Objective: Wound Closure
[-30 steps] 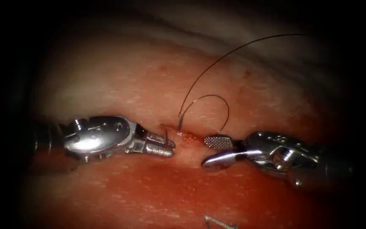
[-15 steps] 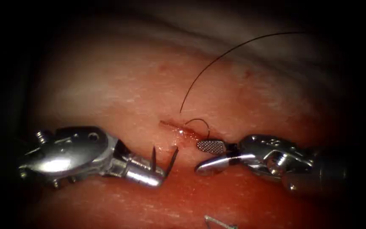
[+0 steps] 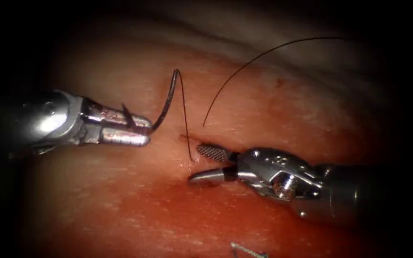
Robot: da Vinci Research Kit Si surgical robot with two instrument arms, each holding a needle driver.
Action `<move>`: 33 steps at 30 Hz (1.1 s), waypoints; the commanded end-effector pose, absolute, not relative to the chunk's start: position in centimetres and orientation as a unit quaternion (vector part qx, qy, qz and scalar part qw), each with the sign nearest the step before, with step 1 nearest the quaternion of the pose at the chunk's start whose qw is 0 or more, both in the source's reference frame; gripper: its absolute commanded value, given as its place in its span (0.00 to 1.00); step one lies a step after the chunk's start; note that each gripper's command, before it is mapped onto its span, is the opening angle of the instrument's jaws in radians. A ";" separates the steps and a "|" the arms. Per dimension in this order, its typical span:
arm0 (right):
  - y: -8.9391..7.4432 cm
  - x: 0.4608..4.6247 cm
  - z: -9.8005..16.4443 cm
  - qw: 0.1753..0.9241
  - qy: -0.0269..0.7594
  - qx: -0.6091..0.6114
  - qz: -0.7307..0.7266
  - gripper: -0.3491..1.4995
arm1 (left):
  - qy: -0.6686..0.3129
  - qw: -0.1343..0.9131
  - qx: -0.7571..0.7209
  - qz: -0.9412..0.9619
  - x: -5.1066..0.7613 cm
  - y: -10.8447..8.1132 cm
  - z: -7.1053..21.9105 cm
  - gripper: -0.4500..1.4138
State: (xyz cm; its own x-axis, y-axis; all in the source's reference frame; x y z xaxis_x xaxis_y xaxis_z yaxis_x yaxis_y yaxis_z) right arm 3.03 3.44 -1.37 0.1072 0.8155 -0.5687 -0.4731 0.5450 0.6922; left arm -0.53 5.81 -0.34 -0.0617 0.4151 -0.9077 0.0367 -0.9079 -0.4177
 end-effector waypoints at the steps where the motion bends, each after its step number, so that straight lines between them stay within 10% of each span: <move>1: 3.5 3.10 -1.3 0.724 0.493 0.164 0.454 0.78 | -0.171 0.130 -0.674 0.707 -0.58 5.7 -0.3 0.05; 11: 3.3 3.35 -1.1 0.747 0.467 0.185 0.436 0.64 | -0.162 0.121 -0.687 0.698 -0.59 5.8 -0.4 0.05; 15: 3.3 3.36 -1.1 0.749 0.453 0.212 0.434 0.00 | -0.158 0.119 -0.692 0.694 -0.54 5.8 -0.5 0.05; 33: 3.1 3.66 -2.4 0.697 0.522 0.321 0.372 0.00 | -0.134 0.120 -0.709 0.682 0.01 5.8 -0.4 0.05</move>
State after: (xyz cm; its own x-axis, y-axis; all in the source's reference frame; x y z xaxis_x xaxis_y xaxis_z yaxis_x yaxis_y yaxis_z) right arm 3.56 3.09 -2.42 0.1768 0.8549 -0.4877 -0.1747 0.5149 0.8392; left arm 0.09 5.89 -0.45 0.0322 0.3519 -0.9355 0.0231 -0.9360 -0.3513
